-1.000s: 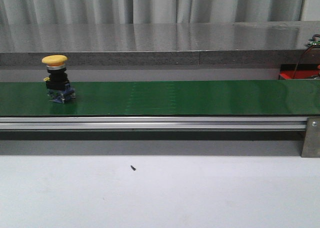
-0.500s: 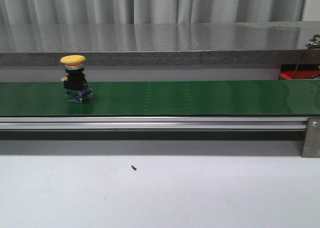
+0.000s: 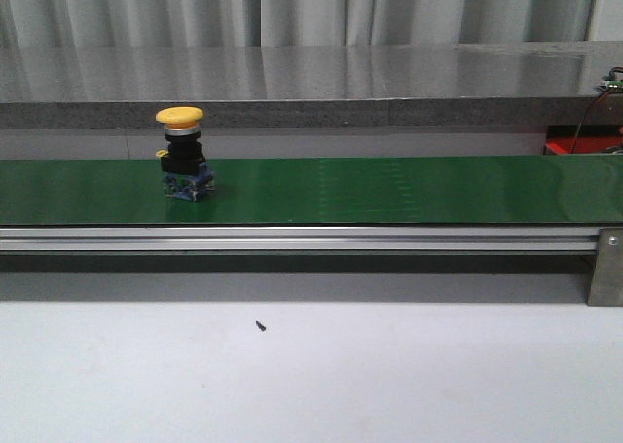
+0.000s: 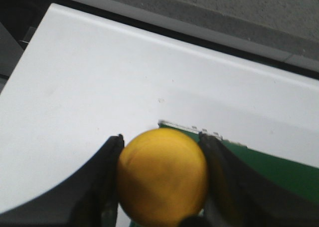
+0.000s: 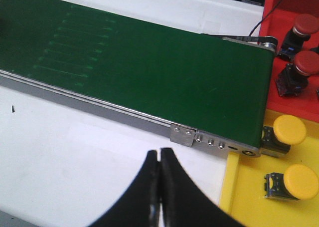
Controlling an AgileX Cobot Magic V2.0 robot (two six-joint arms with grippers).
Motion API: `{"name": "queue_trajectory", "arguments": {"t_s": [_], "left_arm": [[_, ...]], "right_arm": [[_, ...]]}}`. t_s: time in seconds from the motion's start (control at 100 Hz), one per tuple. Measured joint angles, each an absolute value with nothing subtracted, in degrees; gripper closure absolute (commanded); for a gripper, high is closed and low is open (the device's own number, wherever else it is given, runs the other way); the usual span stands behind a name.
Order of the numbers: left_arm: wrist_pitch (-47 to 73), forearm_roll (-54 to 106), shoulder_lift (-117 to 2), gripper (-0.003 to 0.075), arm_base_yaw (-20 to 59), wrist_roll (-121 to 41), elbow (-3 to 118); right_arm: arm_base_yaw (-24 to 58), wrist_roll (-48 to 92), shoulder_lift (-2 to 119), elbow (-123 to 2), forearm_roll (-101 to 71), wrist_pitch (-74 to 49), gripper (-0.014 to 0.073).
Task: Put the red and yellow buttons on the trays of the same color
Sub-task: 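Carry the yellow button onto the belt start and open the left gripper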
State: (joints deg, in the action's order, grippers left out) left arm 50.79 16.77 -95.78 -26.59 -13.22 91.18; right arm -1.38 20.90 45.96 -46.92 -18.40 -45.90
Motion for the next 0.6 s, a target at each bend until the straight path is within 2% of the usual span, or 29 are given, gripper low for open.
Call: {"name": "queue_trajectory", "arguments": {"t_s": [0.31, 0.6], "left_arm": [[44.1, 17.1, -87.1, 0.0618, -18.4, -15.3, 73.3], [36.7, 17.0, -88.5, 0.0618, -11.9, -15.7, 67.8]], "right_arm": [[-1.4, 20.9, 46.0, -46.9, -18.4, -45.9, 0.0662], [-1.4, 20.9, 46.0, -46.9, -18.4, -45.9, 0.0662]]}}
